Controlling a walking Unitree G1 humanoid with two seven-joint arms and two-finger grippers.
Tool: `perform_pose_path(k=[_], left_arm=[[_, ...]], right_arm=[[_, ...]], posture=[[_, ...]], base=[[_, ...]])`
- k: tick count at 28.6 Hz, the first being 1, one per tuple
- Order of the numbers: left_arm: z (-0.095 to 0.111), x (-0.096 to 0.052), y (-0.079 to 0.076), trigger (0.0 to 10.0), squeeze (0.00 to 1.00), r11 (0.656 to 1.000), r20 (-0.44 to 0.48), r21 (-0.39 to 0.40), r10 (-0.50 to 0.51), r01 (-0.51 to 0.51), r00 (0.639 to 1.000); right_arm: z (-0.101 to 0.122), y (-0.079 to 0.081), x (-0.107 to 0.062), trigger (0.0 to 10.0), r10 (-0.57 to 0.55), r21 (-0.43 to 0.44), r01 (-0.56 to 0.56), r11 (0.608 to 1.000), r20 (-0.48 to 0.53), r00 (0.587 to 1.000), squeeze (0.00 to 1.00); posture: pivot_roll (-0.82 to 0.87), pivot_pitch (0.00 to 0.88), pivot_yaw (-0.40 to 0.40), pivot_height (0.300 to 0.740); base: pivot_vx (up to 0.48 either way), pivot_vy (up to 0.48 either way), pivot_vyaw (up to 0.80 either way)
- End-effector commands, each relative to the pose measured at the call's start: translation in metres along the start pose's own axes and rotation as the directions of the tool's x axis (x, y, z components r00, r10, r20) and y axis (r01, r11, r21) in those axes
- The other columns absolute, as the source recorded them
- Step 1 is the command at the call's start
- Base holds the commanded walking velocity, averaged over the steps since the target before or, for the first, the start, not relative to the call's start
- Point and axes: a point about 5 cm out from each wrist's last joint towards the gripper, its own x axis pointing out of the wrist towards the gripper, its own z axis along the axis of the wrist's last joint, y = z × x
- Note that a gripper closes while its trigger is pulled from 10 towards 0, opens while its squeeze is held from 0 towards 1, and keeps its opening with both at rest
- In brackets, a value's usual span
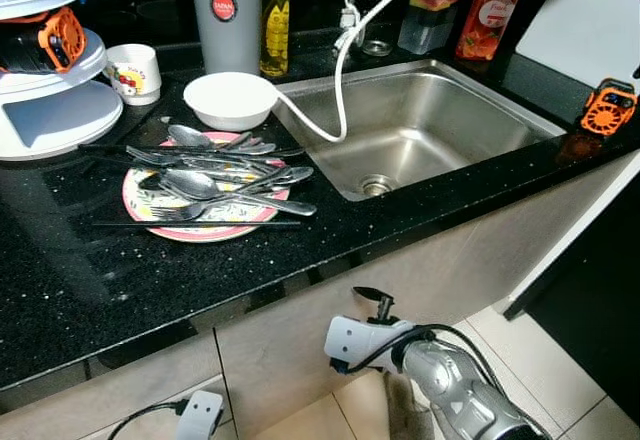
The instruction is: Kitchen organization
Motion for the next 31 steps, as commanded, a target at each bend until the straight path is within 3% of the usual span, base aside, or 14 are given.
perform_pose_path(k=[1,5,6,7,8,9,11,12,17,21,22,24,26,31], left_arm=[[-0.010,0.000,-0.004,10.0,0.00,1.000,-0.035,-0.022,-0.016,0.015,0.999],[-0.009,0.001,-0.005,10.0,0.00,1.000,-0.033,-0.023,-0.015,0.015,0.999],[-0.009,0.001,-0.005,10.0,0.00,0.999,-0.029,-0.028,-0.017,0.016,0.999],[-0.009,0.001,-0.005,10.0,0.00,0.999,-0.029,-0.028,-0.017,0.016,0.999],[-0.008,0.001,-0.005,10.0,0.00,0.999,-0.024,-0.038,-0.017,0.016,1.000],[-0.008,0.001,-0.005,10.0,0.00,0.999,-0.024,-0.038,-0.017,0.016,1.000],[-0.010,0.001,-0.006,10.0,0.00,0.998,-0.023,-0.052,-0.023,0.021,0.999],[-0.010,0.001,-0.006,10.0,0.00,0.998,-0.023,-0.052,-0.023,0.021,0.999],[-0.023,-0.002,-0.006,10.0,0.00,0.998,-0.055,-0.056,-0.034,0.031,0.998],[-0.024,-0.002,-0.005,10.0,0.00,0.998,-0.061,-0.053,-0.033,0.030,0.998],[-0.024,-0.002,-0.005,10.0,0.00,0.998,-0.061,-0.053,-0.033,0.030,0.998],[-0.026,-0.003,-0.003,10.0,0.00,0.999,-0.070,-0.034,-0.028,0.025,0.997],[-0.027,-0.004,-0.001,10.0,0.00,1.000,-0.076,-0.015,-0.017,0.016,0.997],[-0.026,-0.005,0.002,10.0,0.00,1.000,-0.071,0.002,0.001,-0.001,0.997]], right_arm=[[0.000,0.003,-0.002,10.0,0.001,0.004,-0.001,1.000,0.015,1.000,0.00],[-0.002,0.003,-0.002,10.0,0.014,0.056,-0.015,0.998,0.015,1.000,0.00],[-0.007,0.000,-0.003,10.0,0.007,0.178,-0.007,0.984,0.002,1.000,0.00],[-0.007,0.000,-0.003,10.0,0.007,0.178,-0.007,0.984,0.002,1.000,0.00],[-0.018,-0.006,-0.009,10.0,-0.006,0.323,0.015,0.946,-0.029,1.000,0.00],[-0.018,-0.006,-0.009,10.0,-0.006,0.323,0.015,0.946,-0.029,1.000,0.00],[-0.044,-0.010,-0.024,10.0,0.003,0.509,0.044,0.860,-0.092,0.996,0.00],[-0.044,-0.010,-0.024,10.0,0.003,0.509,0.044,0.860,-0.092,0.996,0.00],[-0.106,0.013,-0.065,10.0,0.084,0.747,0.163,0.645,-0.281,0.956,0.00],[-0.125,0.036,-0.076,10.0,0.152,0.815,0.225,0.533,-0.355,0.923,0.00],[-0.125,0.036,-0.076,10.0,0.152,0.815,0.225,0.533,-0.355,0.923,0.00],[-0.138,0.072,-0.087,10.0,0.230,0.849,0.334,0.411,-0.451,0.863,0.00],[-0.143,0.097,-0.095,10.0,0.273,0.809,0.418,0.412,-0.548,0.791,0.00],[-0.145,0.112,-0.101,10.0,0.297,0.783,0.495,0.378,-0.609,0.736,0.00]], posture=[[-0.10,0.059,-0.071,0.740],[-0.10,0.053,-0.076,0.740],[-0.10,0.054,-0.079,0.740],[-0.10,0.054,-0.079,0.740],[-0.09,0.061,-0.087,0.740],[-0.09,0.061,-0.087,0.740],[-0.09,0.067,-0.090,0.740],[-0.09,0.067,-0.090,0.740],[-0.09,0.077,-0.098,0.740],[-0.09,0.082,-0.092,0.740],[-0.09,0.082,-0.092,0.740],[-0.08,0.087,-0.077,0.740],[-0.06,0.092,-0.071,0.740],[-0.05,0.095,-0.068,0.740]], base=[[0.000,0.000,0.00],[0.000,0.000,0.00],[0.000,0.000,0.00],[0.000,0.000,0.00],[0.000,0.000,0.00],[0.000,0.000,0.00],[0.000,0.000,0.00],[0.000,0.000,0.00],[0.000,0.000,0.00],[0.000,0.000,0.00],[0.000,0.000,0.00],[0.000,0.000,0.00],[0.000,0.000,0.00],[0.000,0.000,0.00]])
